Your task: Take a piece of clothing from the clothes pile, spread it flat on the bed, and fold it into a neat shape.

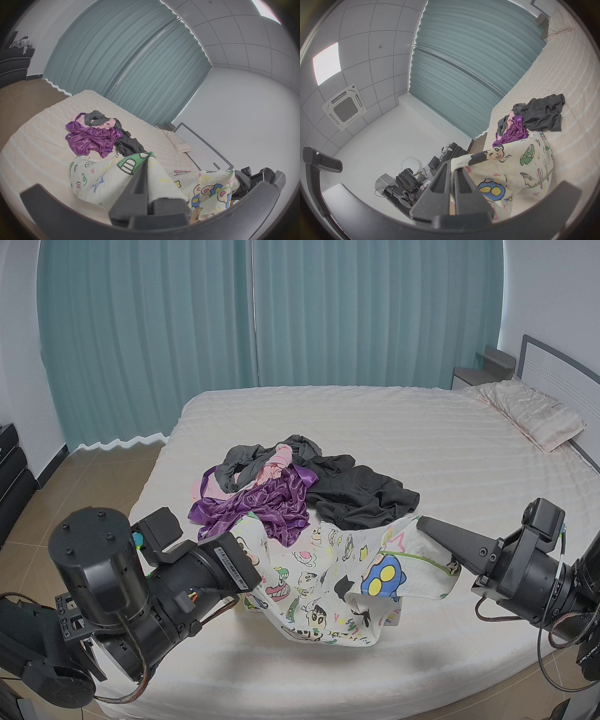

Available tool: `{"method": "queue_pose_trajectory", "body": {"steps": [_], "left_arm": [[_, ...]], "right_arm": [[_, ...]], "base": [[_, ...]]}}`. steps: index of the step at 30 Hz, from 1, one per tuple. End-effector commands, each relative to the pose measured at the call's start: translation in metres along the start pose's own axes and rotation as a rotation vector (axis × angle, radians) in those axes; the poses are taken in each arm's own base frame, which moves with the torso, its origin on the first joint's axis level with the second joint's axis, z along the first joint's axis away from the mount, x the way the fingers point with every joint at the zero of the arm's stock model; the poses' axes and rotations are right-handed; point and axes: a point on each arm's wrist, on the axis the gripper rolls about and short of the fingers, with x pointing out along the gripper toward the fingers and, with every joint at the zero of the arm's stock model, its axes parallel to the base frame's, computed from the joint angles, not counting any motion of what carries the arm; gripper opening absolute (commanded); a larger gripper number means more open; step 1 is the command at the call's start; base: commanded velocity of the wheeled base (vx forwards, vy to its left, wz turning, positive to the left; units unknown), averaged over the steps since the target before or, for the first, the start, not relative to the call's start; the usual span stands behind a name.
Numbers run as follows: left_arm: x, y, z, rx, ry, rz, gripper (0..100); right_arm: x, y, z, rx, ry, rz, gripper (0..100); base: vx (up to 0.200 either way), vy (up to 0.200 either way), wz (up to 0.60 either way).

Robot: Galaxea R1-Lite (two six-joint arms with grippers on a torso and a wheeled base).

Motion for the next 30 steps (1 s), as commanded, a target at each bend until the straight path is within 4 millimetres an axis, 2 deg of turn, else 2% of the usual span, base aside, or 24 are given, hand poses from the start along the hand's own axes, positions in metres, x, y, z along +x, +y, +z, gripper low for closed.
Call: {"method": "queue_pose_trajectory", "body": {"steps": [1,30], "left_arm": [[-0.0007,-0.0038,-0.0021,0.000,0.007,-0.014,0],[-0.0051,-0.0095,-0.0086,0.006,0.034,-0.042,0]], "right_arm": [[-0.0010,-0.0008,-0.0001,-0.002,0.000,-0.004,0],[-0.0036,-0.0040,0.0034,-0.025,-0.017,-0.024,0]], "base": [[0.000,-0.200,0.00],[0.000,-0.200,0.00]]}}
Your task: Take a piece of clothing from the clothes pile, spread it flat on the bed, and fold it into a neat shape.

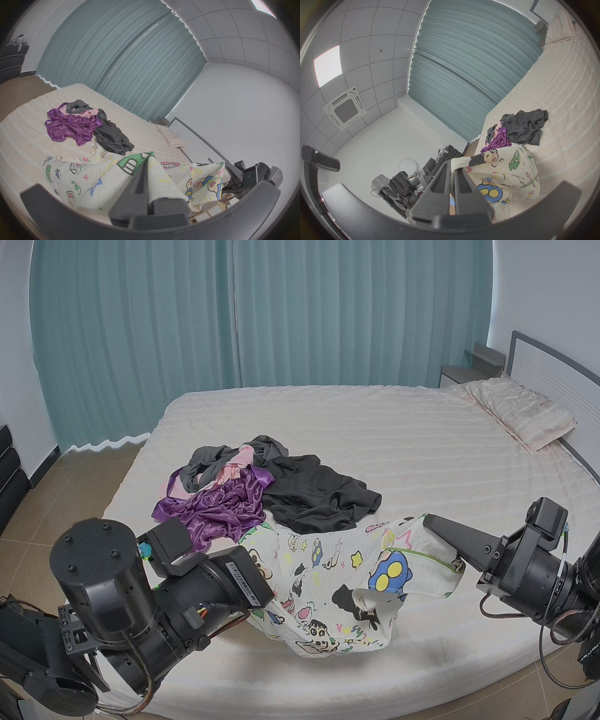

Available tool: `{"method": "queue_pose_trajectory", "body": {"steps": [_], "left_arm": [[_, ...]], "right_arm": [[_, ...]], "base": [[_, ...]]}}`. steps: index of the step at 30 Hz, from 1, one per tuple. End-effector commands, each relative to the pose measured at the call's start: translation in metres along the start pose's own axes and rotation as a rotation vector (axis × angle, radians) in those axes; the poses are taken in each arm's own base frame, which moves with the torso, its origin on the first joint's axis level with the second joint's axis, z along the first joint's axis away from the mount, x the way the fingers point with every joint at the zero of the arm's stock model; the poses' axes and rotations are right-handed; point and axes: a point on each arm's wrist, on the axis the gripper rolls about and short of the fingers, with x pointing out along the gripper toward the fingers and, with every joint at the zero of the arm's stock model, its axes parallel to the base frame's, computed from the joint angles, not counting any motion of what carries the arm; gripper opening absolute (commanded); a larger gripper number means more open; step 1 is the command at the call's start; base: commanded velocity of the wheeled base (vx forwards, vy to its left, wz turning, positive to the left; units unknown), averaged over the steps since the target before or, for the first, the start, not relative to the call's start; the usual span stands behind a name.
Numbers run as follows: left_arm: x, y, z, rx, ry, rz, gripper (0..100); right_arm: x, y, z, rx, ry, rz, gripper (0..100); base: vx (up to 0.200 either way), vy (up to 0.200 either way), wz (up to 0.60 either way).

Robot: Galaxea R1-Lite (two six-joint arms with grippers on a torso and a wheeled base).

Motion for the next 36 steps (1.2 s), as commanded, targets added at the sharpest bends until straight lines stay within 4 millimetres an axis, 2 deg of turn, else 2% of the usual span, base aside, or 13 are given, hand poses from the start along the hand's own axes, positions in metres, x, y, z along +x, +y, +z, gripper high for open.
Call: {"method": "queue_pose_trajectory", "body": {"steps": [1,36], "left_arm": [[-0.0003,-0.0005,0.0000,0.000,0.000,-0.002,0],[-0.0014,-0.0029,0.0024,-0.003,-0.010,-0.011,0]], "right_arm": [[-0.0001,0.0000,0.0003,-0.001,-0.001,0.001,0],[-0.0004,-0.0065,0.0088,-0.008,-0.042,-0.031,0]], "base": [[0.000,-0.200,0.00],[0.000,-0.200,0.00]]}}
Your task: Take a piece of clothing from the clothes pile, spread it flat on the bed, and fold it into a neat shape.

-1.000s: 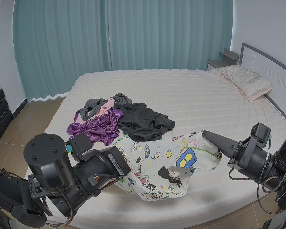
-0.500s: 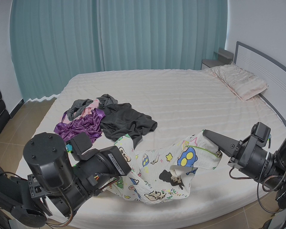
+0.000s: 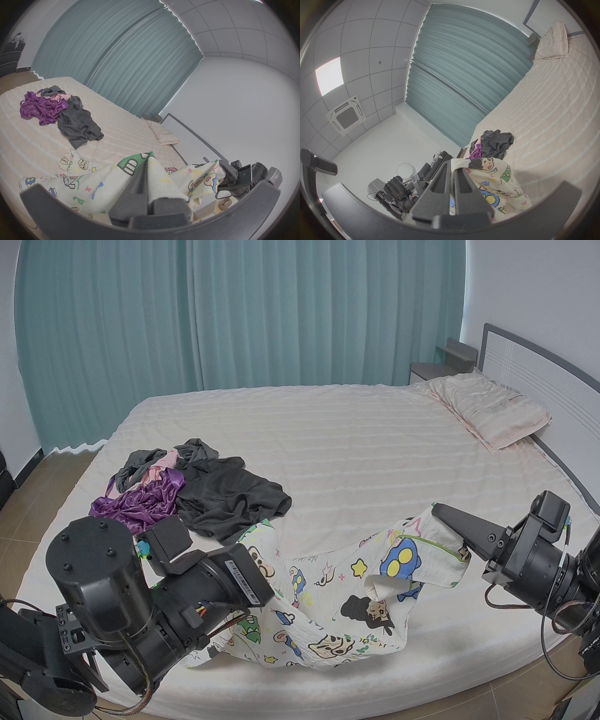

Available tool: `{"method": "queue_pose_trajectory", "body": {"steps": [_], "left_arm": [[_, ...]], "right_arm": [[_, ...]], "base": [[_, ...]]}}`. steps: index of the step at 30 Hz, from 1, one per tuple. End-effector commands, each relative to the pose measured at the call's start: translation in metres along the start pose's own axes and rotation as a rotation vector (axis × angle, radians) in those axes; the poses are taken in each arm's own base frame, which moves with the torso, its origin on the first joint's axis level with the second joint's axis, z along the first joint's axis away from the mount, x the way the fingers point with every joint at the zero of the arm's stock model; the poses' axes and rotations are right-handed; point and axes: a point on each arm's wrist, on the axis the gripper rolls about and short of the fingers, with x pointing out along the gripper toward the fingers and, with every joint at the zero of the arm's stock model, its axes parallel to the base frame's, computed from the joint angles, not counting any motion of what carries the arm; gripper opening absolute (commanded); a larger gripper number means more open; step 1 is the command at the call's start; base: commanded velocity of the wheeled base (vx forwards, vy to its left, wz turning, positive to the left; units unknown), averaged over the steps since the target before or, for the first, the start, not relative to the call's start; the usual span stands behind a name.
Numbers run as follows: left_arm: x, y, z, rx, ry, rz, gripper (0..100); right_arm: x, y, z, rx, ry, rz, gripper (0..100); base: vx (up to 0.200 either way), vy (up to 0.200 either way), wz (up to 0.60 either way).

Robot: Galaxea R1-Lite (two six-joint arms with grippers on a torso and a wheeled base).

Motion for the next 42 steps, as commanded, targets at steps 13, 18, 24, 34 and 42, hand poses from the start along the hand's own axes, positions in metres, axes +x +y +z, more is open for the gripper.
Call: {"method": "queue_pose_trajectory", "body": {"steps": [13,18,24,34,42], "left_arm": [[-0.001,-0.001,0.001,-0.002,-0.005,-0.005,0],[0.000,-0.001,0.001,-0.002,-0.006,-0.004,0],[0.001,-0.001,0.001,-0.001,-0.005,-0.001,0],[0.001,-0.001,0.001,-0.003,-0.006,-0.002,0],[0.000,-0.001,0.001,-0.001,-0.007,-0.001,0]], "right_arm": [[0.000,-0.002,0.004,-0.004,-0.020,-0.006,0],[-0.001,-0.001,0.006,-0.007,-0.029,-0.003,0],[-0.002,0.001,0.007,-0.013,-0.035,0.002,0],[-0.003,-0.001,0.010,-0.015,-0.050,-0.005,0],[-0.003,0.000,0.011,-0.016,-0.052,-0.003,0]], "base": [[0.000,-0.200,0.00],[0.000,-0.200,0.00],[0.000,-0.200,0.00],[0.000,-0.200,0.00],[0.000,-0.200,0.00]]}}
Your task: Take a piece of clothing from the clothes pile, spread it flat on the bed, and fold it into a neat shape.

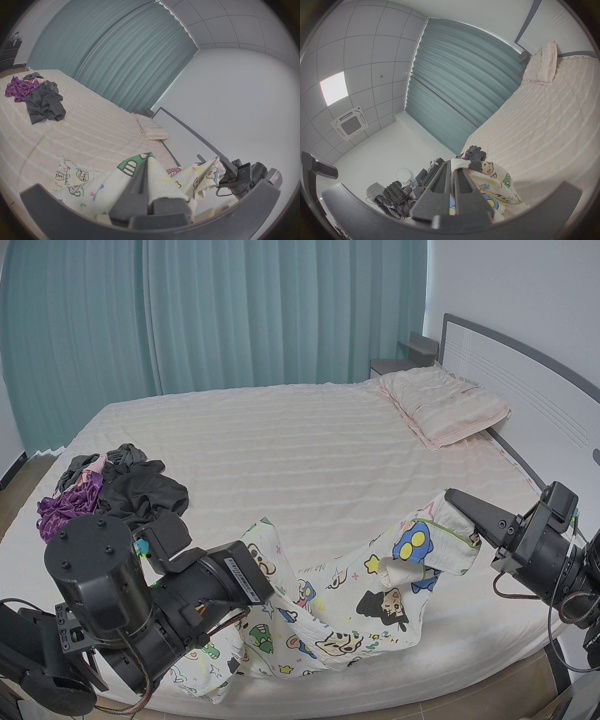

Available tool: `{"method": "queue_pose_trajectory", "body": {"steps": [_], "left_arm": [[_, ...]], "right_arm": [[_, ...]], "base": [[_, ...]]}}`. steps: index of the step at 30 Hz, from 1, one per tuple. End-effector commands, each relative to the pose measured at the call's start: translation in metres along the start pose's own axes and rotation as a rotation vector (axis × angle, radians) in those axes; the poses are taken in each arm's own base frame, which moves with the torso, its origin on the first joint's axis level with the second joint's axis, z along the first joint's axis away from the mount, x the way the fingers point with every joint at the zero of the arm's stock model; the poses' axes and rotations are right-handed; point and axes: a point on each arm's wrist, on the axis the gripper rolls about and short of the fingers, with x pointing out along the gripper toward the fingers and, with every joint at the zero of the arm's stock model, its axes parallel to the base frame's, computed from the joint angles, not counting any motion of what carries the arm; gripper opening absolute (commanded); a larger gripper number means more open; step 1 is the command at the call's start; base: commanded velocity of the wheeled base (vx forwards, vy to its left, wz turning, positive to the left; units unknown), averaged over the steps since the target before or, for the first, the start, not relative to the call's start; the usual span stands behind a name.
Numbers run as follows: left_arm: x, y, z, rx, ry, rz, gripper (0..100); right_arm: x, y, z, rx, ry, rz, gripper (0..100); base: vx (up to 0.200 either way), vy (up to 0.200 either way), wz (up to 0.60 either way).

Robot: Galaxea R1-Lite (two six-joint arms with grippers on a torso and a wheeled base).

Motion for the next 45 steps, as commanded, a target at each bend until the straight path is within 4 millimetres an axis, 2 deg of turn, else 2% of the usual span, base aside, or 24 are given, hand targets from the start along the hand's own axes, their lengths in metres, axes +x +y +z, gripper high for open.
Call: {"method": "queue_pose_trajectory", "body": {"steps": [1,9,16,23,29,32,39,45], "left_arm": [[0.000,0.000,-0.001,0.003,0.002,0.001,0],[-0.002,-0.003,-0.001,0.000,-0.012,-0.002,0],[-0.003,-0.006,0.003,-0.021,-0.072,-0.007,0],[-0.015,-0.009,0.007,0.004,-0.100,-0.008,0],[-0.029,-0.011,0.012,0.053,-0.134,0.002,0],[-0.041,-0.014,0.024,0.037,-0.171,-0.029,0],[-0.069,-0.016,0.041,0.106,-0.227,-0.076,0],[-0.077,-0.015,0.045,0.132,-0.224,-0.071,0]], "right_arm": [[0.000,0.000,0.001,0.000,-0.003,0.002,0],[-0.002,0.001,0.004,-0.019,-0.018,0.002,0],[-0.010,0.008,0.009,-0.031,-0.037,0.036,0],[-0.021,0.013,0.011,-0.091,-0.050,0.062,0],[-0.043,0.027,0.015,-0.144,-0.045,0.168,0],[-0.060,0.037,0.017,-0.181,-0.044,0.253,0],[-0.088,0.056,0.022,-0.215,-0.065,0.401,0],[-0.091,0.058,0.024,-0.217,-0.078,0.417,0]], "base": [[0.000,0.000,0.00],[0.000,0.000,0.00],[-0.200,0.000,0.00],[-0.200,0.000,0.00],[-0.200,0.000,0.00],[-0.200,0.000,0.00],[0.000,0.000,0.00],[0.000,0.000,0.00]]}}
